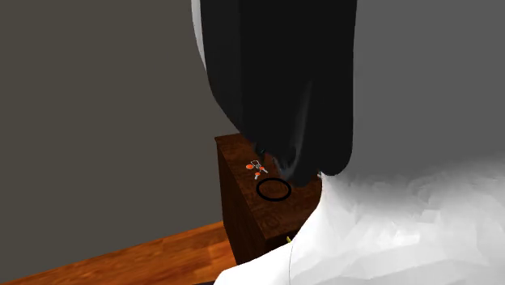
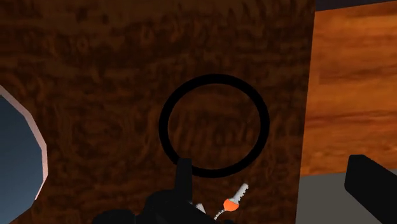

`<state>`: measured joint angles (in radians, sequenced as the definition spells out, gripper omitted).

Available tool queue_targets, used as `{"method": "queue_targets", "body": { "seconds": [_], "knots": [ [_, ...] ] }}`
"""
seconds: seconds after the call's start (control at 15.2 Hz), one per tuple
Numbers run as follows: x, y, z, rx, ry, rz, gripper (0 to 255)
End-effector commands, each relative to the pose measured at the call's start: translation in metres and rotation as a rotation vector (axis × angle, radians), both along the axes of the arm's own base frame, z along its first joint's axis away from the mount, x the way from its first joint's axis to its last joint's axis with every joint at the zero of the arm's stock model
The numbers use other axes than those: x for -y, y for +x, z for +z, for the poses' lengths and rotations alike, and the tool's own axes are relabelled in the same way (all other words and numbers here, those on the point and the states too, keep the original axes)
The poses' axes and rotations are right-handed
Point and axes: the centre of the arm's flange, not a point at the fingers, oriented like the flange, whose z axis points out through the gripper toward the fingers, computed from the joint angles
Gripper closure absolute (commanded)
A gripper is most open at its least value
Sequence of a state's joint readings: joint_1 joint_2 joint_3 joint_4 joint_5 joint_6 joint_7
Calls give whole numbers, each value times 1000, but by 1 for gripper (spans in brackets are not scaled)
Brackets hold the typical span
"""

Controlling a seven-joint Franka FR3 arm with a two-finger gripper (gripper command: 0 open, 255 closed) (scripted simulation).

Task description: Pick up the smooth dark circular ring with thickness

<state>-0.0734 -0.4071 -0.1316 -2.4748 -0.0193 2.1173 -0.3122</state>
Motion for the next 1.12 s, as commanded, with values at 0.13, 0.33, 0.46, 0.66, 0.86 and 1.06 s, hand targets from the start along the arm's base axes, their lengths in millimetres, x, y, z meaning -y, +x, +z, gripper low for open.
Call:
{"method": "queue_targets", "body": {
  "seconds": [0.13,0.33,0.46,0.66,0.86,1.06],
  "knots": [
    [23,22,-43,-19,-24,11,0],
    [42,37,-74,-34,-42,19,0],
    [54,47,-95,-44,-54,24,0],
    [56,49,-109,-46,-56,25,0],
    [56,49,-124,-46,-56,25,0],
    [56,49,-138,-46,-56,25,0]
  ]
}}
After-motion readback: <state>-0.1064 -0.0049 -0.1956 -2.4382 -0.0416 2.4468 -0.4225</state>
